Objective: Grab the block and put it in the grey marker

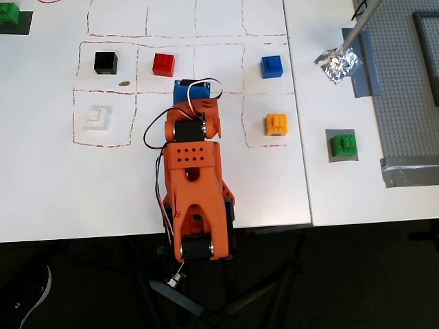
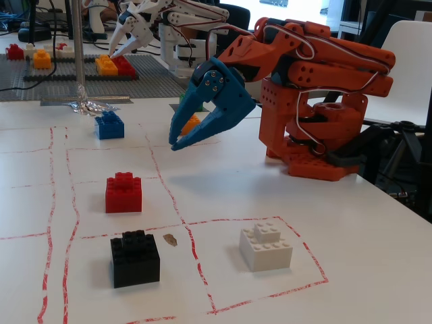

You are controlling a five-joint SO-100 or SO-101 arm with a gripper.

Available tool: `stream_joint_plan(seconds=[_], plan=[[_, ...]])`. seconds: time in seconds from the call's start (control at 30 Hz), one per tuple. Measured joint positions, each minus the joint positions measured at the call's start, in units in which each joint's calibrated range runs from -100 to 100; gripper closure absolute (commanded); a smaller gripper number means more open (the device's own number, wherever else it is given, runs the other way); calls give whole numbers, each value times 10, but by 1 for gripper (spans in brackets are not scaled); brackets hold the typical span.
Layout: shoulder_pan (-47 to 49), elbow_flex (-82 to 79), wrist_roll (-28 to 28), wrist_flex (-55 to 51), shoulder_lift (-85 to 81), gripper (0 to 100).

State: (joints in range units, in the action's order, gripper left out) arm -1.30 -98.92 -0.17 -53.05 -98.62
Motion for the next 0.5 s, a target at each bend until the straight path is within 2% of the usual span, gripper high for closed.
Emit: stream_joint_plan(seconds=[0.5], plan=[[0,0,2,0,0,100]])
